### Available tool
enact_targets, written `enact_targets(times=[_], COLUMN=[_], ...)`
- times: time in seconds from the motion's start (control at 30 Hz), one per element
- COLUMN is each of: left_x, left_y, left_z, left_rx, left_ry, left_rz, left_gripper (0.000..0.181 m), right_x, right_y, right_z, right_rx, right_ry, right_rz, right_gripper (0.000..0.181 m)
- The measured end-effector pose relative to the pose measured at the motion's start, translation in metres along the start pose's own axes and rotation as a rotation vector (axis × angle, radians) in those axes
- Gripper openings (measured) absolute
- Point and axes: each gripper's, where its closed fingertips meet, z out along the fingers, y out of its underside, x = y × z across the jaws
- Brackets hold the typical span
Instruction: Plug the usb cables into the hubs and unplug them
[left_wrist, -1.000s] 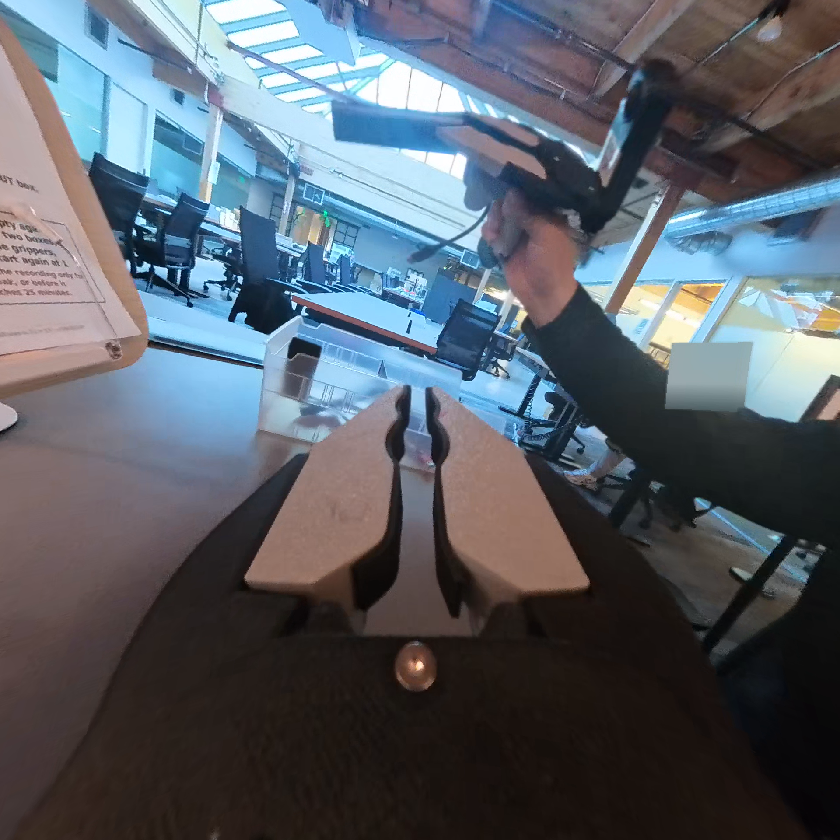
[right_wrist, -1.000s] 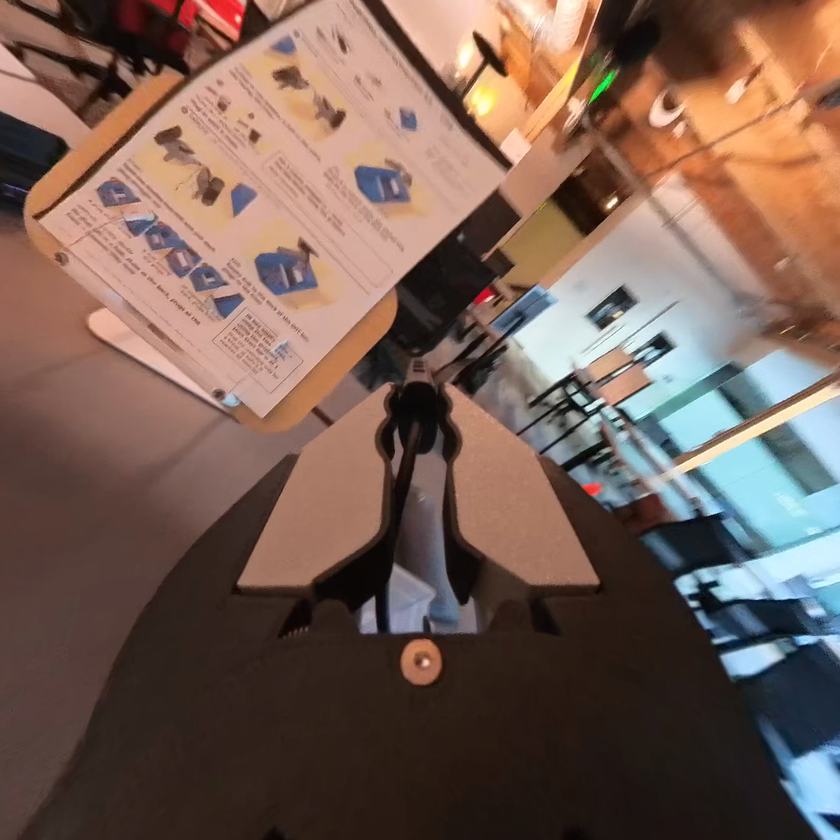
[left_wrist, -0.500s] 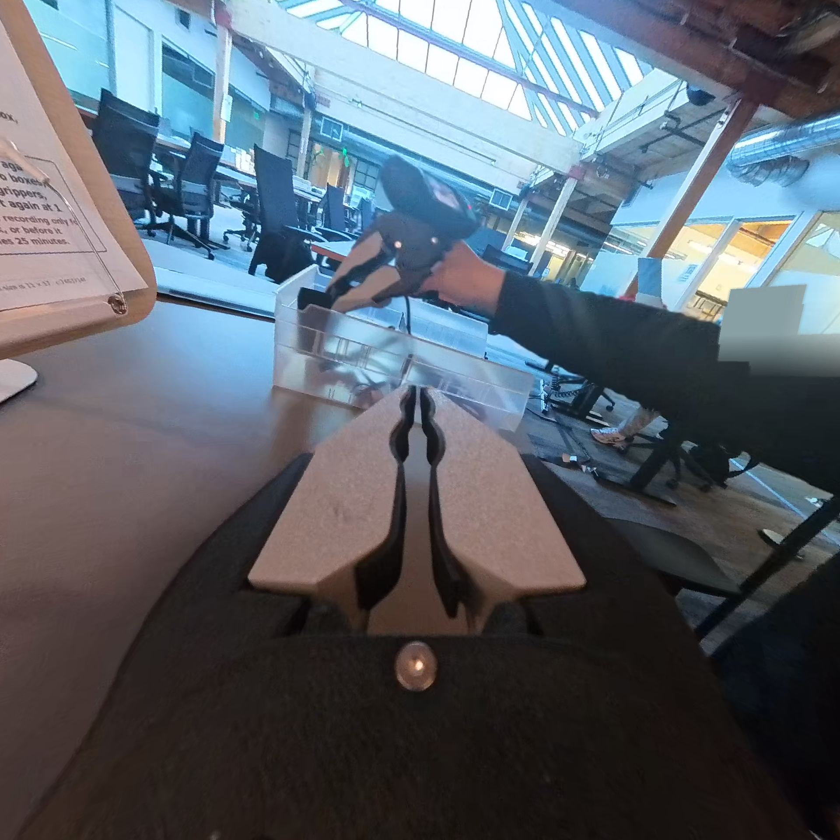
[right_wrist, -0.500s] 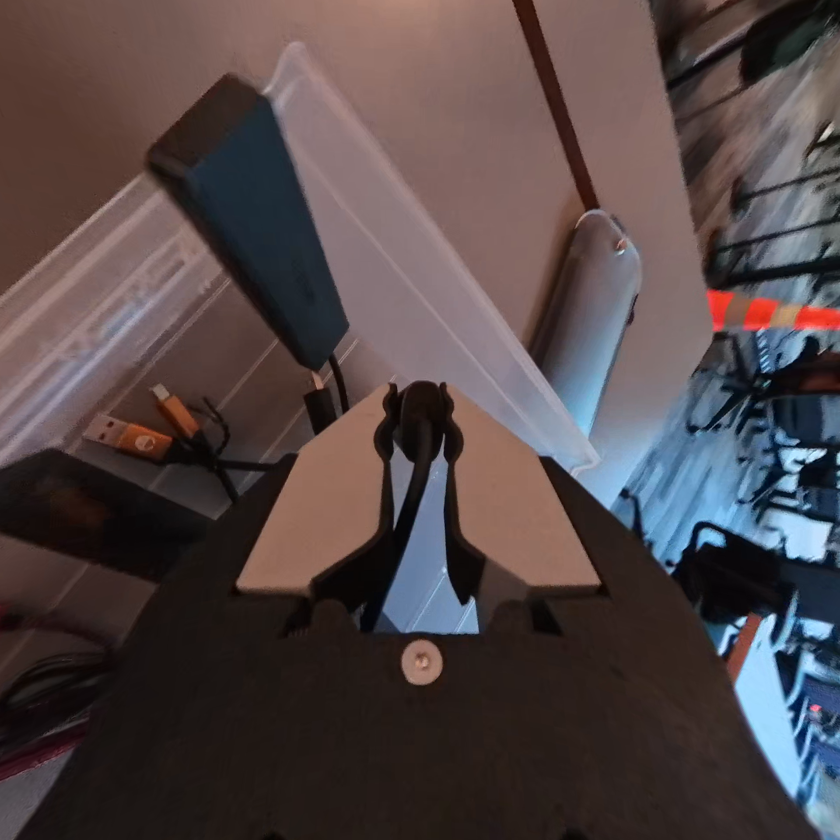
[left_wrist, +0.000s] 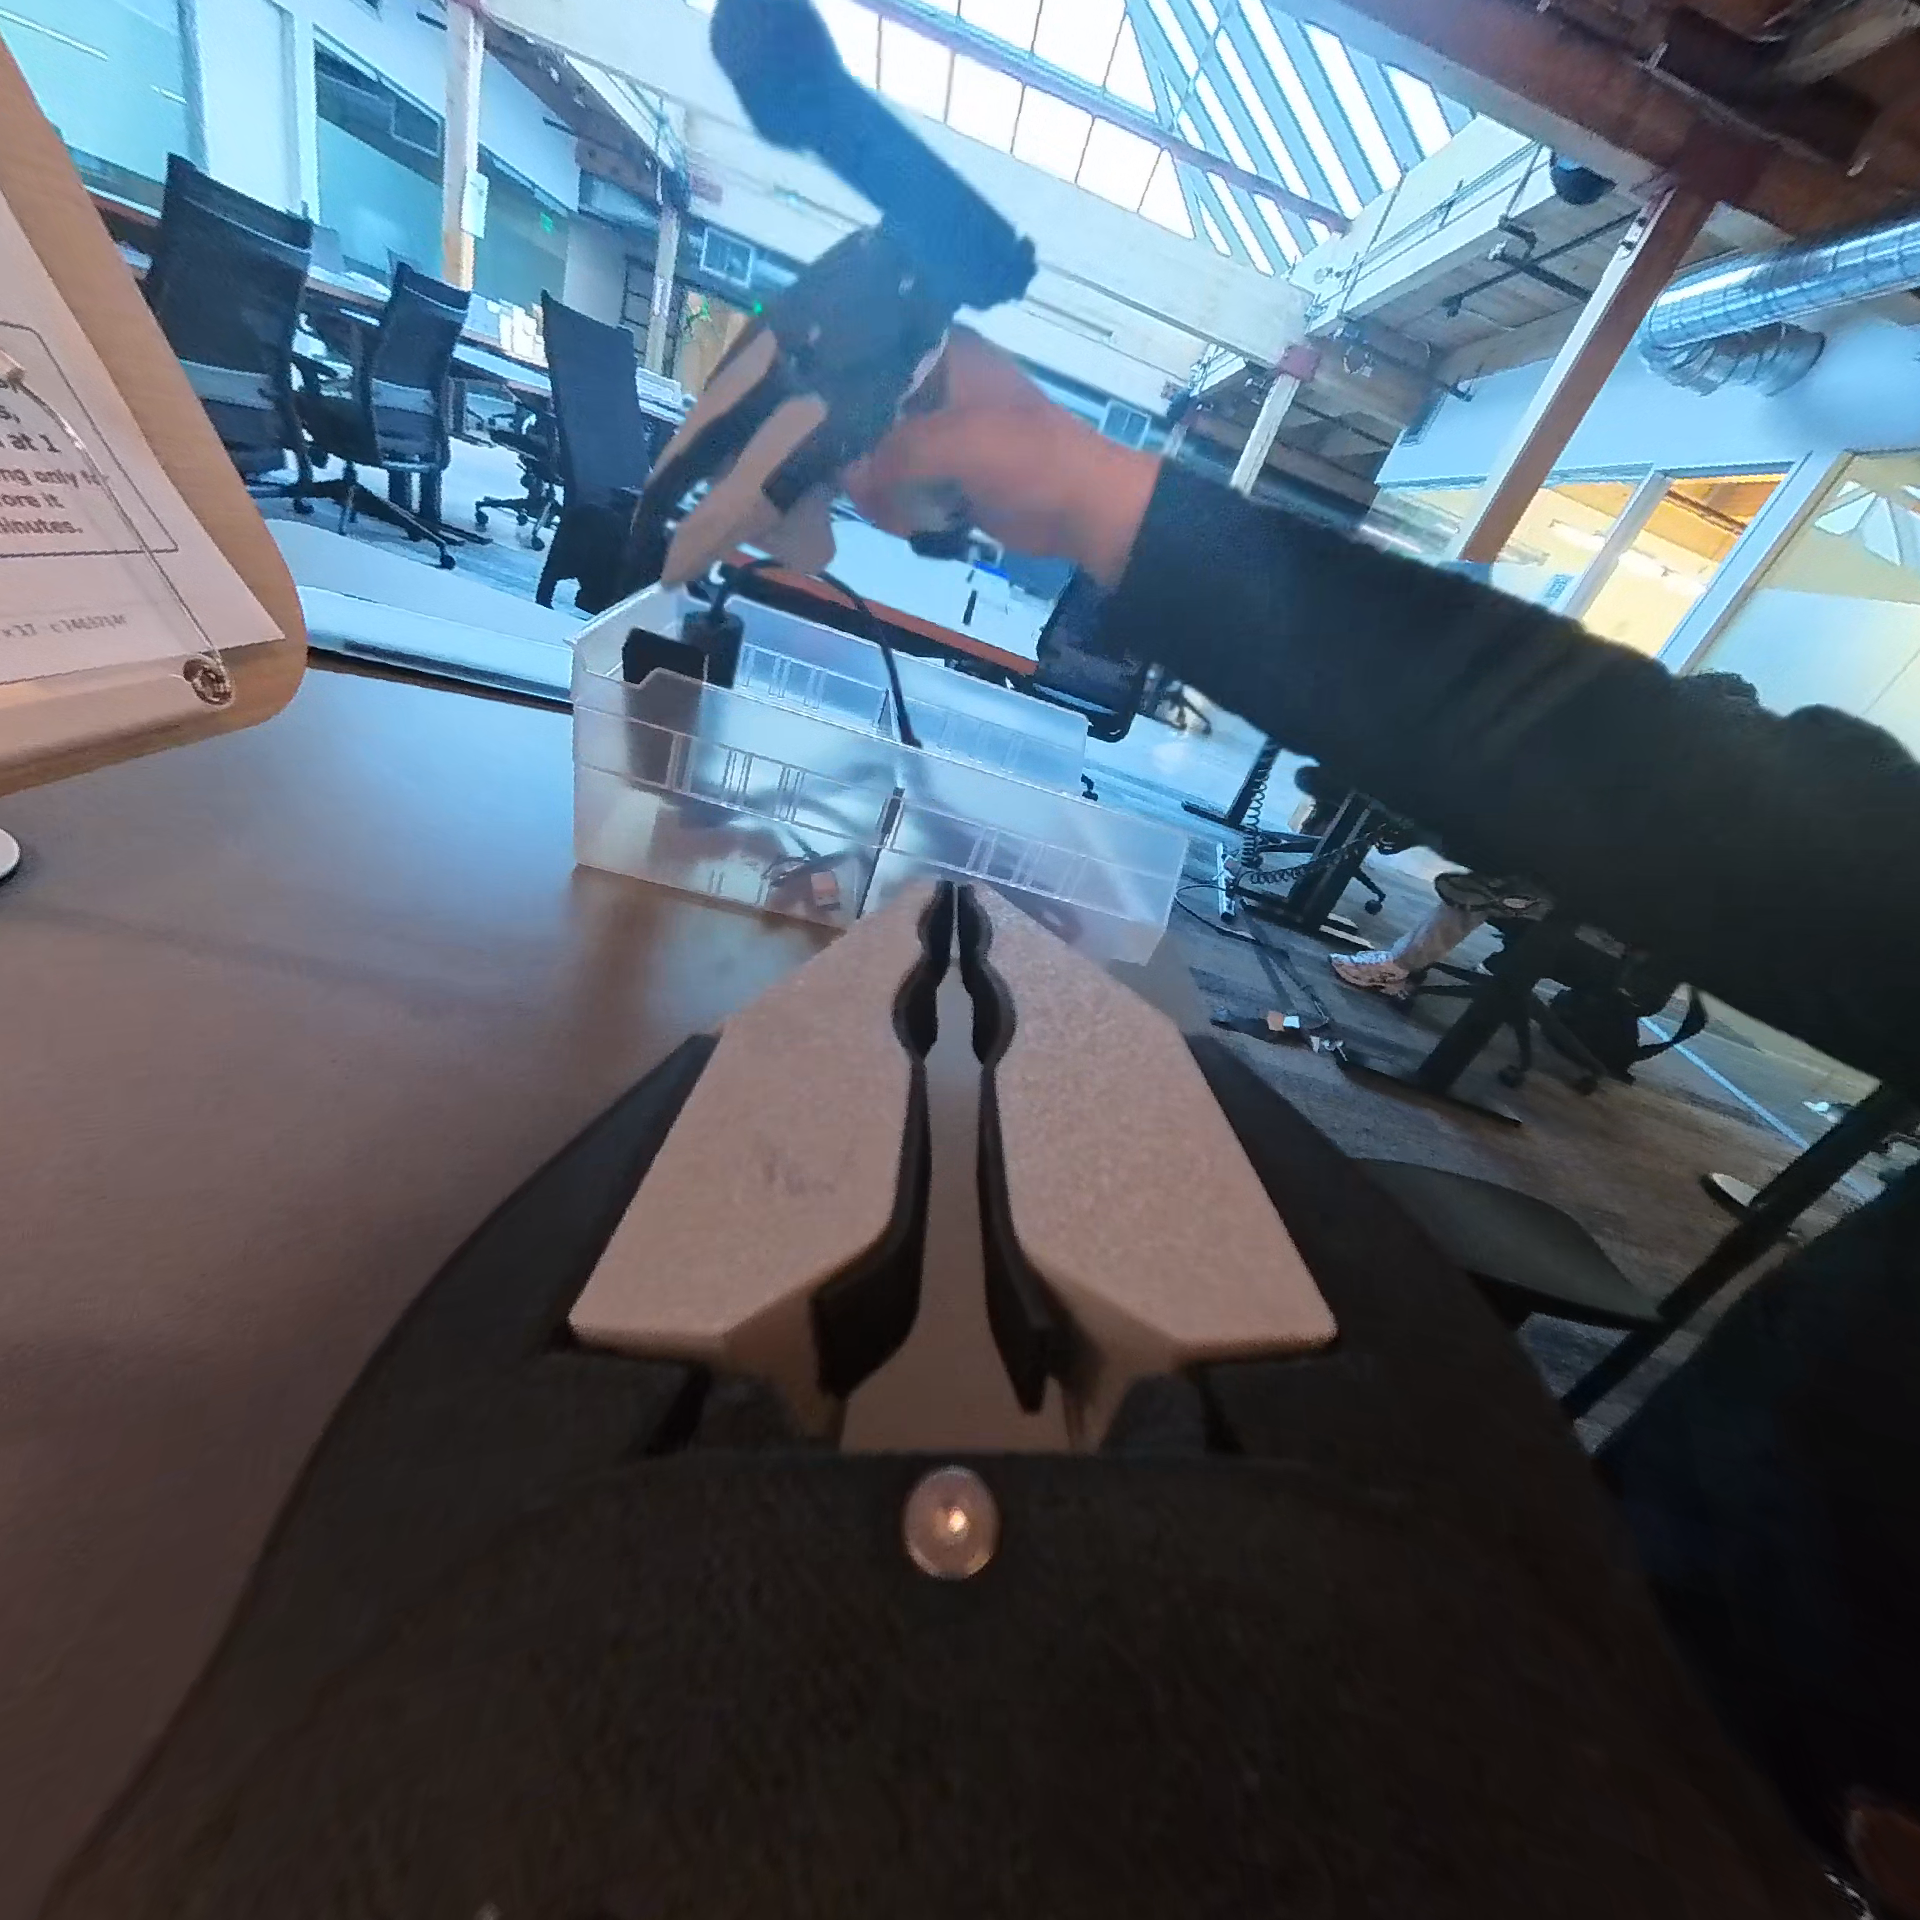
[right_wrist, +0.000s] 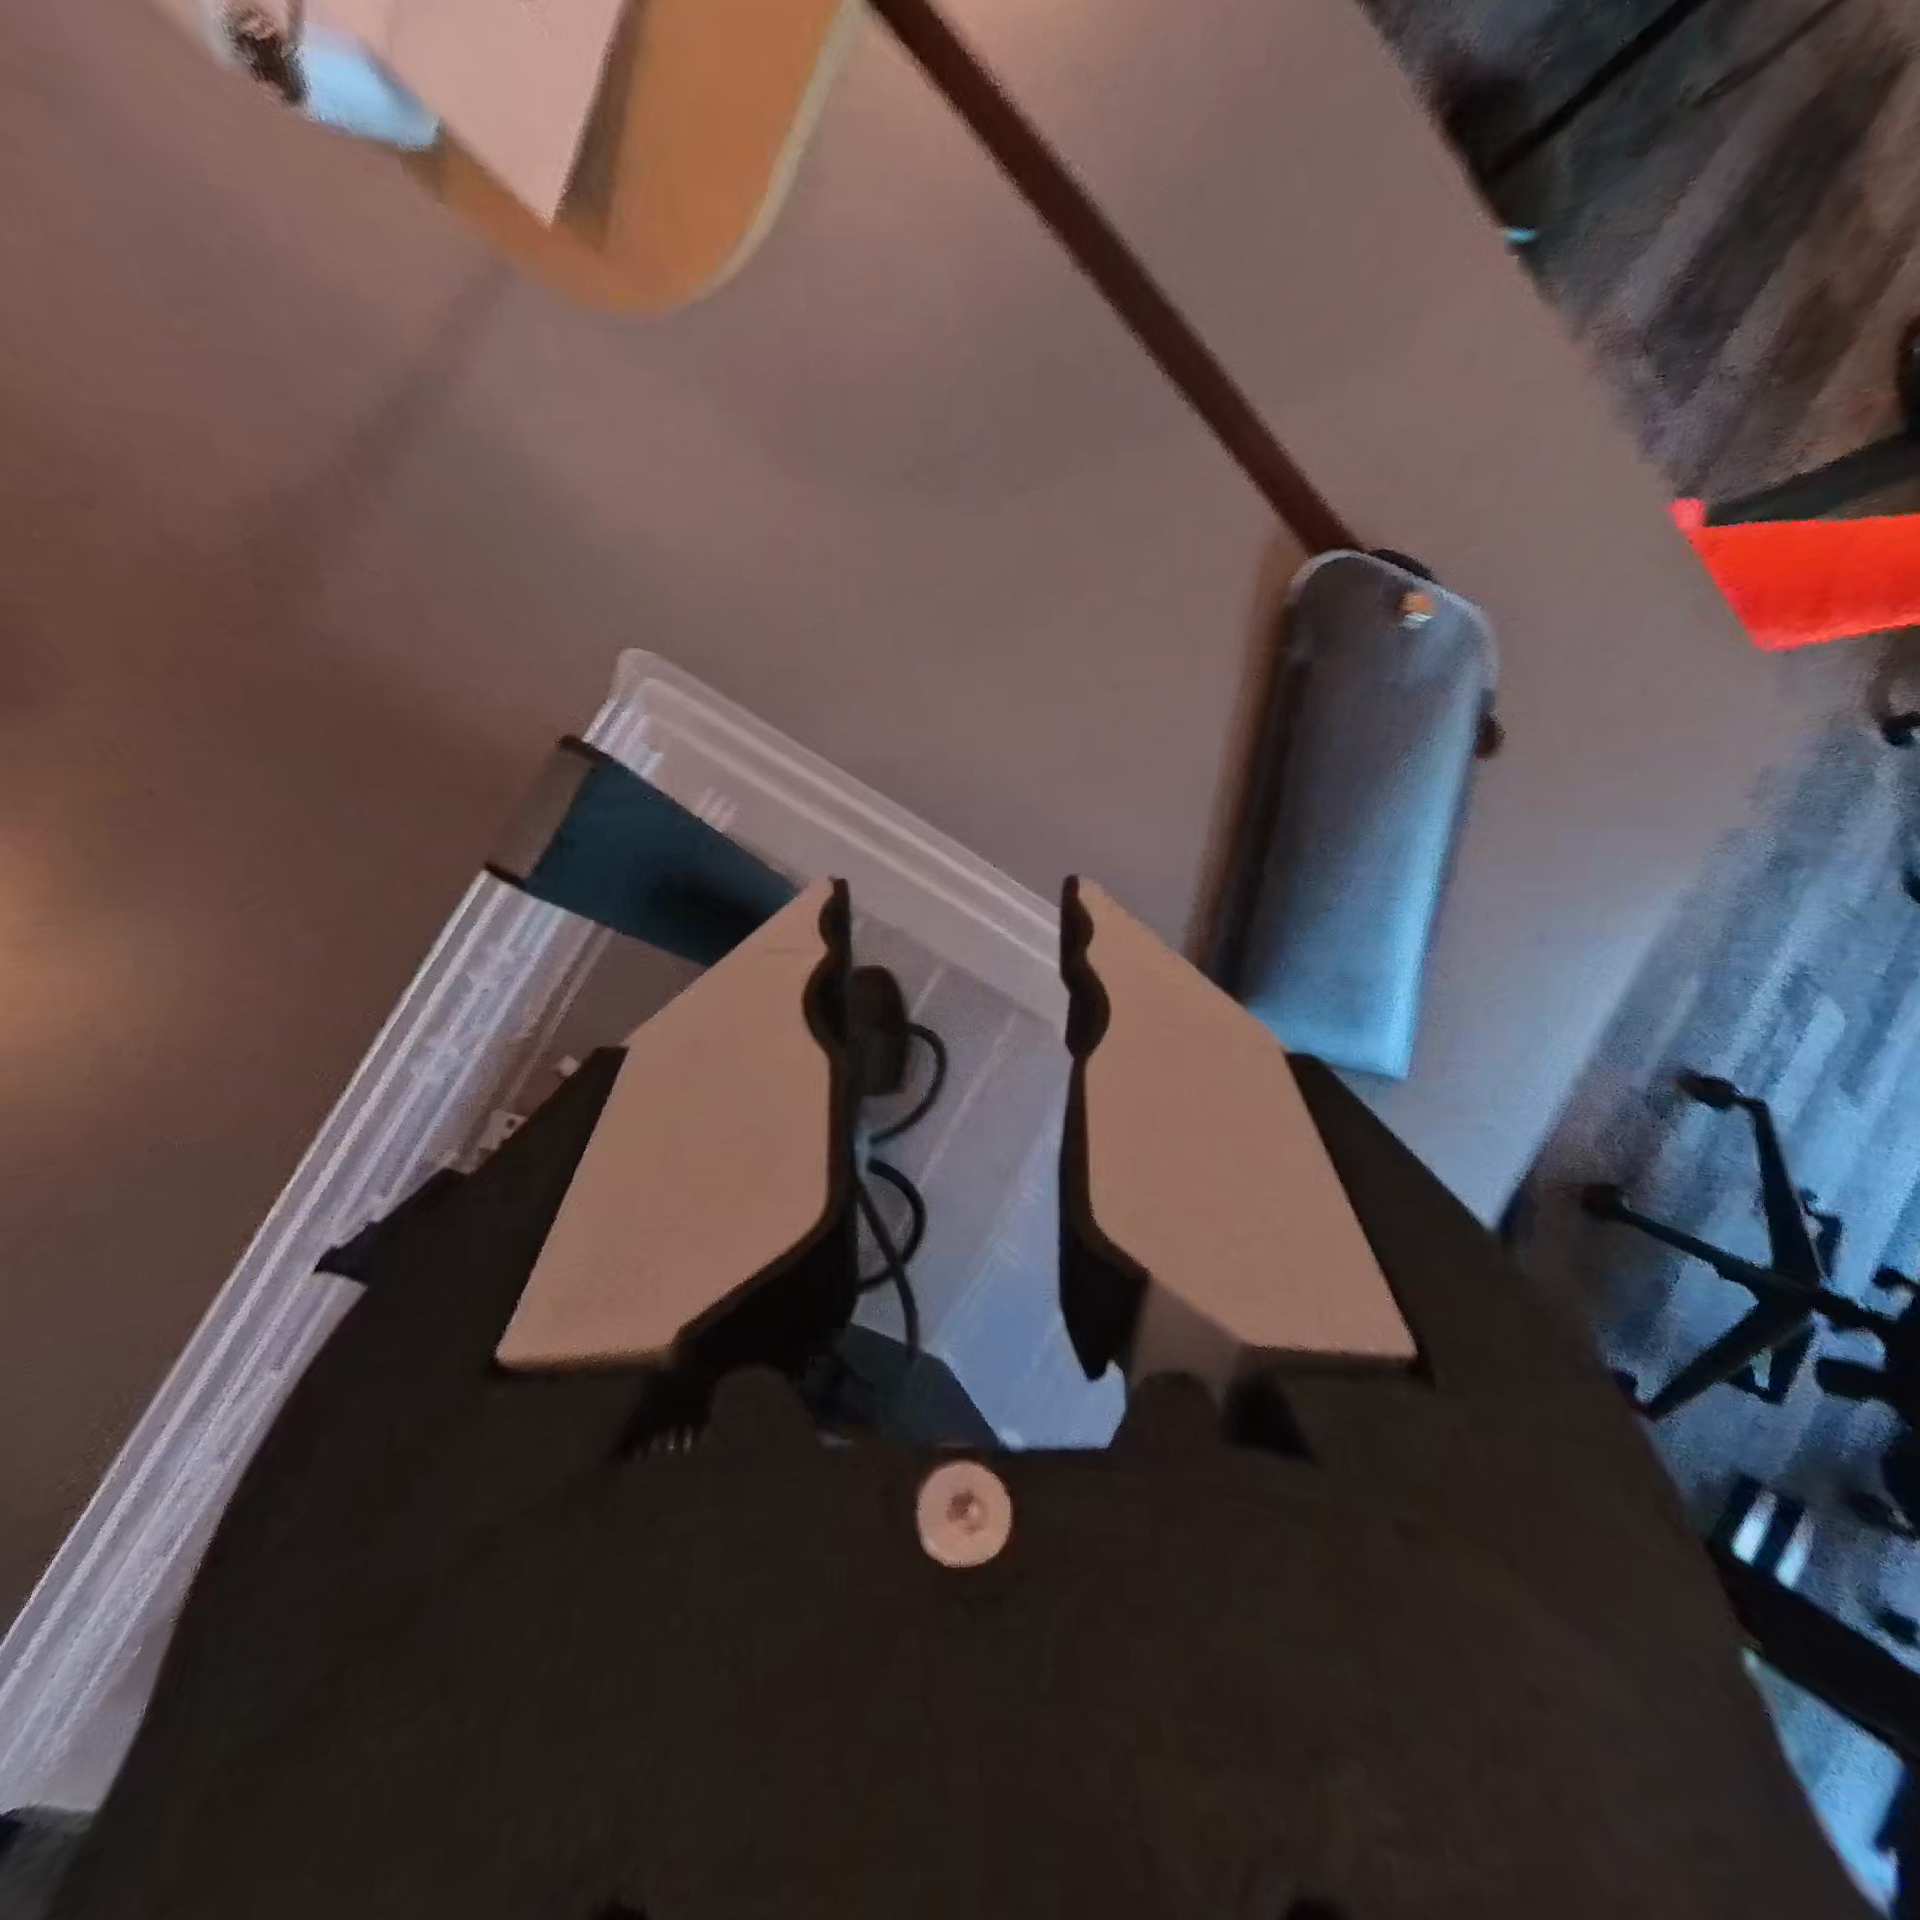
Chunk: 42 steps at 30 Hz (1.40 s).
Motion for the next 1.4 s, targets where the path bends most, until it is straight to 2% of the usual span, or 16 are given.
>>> enact_targets(times=[0.1,0.23,0.37,0.4,0.5,0.6,0.77,0.87,0.97,1.07,1.13,1.2,1.27,1.33,1.4], left_x=[0.002,0.005,0.008,0.009,0.01,0.01,0.007,0.006,0.006,0.007,0.008,0.009,0.009,0.009,0.007], left_y=[0.003,0.005,0.001,0.0,0.001,0.005,0.008,0.008,0.007,0.007,0.009,0.012,0.015,0.017,0.017], left_z=[0.003,0.004,0.003,0.003,0.004,0.005,0.005,0.005,0.004,0.005,0.007,0.009,0.011,0.011,0.009], left_rx=[-0.014,-0.028,-0.01,-0.009,-0.012,-0.03,-0.036,-0.034,-0.031,-0.03,-0.038,-0.054,-0.074,-0.085,-0.081], left_ry=[0.013,0.012,0.031,0.033,0.04,0.041,0.041,0.041,0.04,0.051,0.057,0.059,0.055,0.05,0.046], left_rz=[-0.005,0.013,0.006,0.005,0.004,0.005,-0.014,-0.023,-0.025,-0.034,-0.035,-0.029,-0.021,-0.014,-0.016], left_gripper=[0.0,0.0,0.0,0.0,0.0,0.0,0.0,0.0,0.0,0.0,0.0,0.0,0.0,0.0,0.0], right_x=[0.016,0.003,-0.059,-0.075,-0.095,-0.104,-0.118,-0.118,-0.113,-0.086,-0.051,-0.025,-0.019,-0.016,-0.016], right_y=[0.013,0.028,0.038,0.044,0.069,0.083,0.084,0.089,0.088,0.087,0.079,0.057,0.036,0.027,0.031], right_z=[-0.022,-0.045,-0.064,-0.066,-0.058,-0.046,-0.029,-0.02,-0.027,-0.045,-0.057,-0.064,-0.059,-0.042,-0.018], right_rx=[-0.053,-0.05,-0.023,-0.041,-0.112,-0.162,-0.146,-0.199,-0.229,-0.278,-0.307,-0.277,-0.218,-0.189,-0.159], right_ry=[0.042,-0.032,-0.276,-0.314,-0.267,-0.26,-0.251,-0.208,-0.163,-0.059,0.099,0.251,0.327,0.368,0.311], right_rz=[0.052,0.1,0.077,0.028,-0.143,-0.172,-0.275,-0.358,-0.427,-0.485,-0.532,-0.606,-0.707,-0.761,-0.688], right_gripper=[0.045,0.048,0.061,0.059,0.041,0.043,0.037,0.004,0.002,0.0,0.0,0.0,0.0,0.0,0.001])
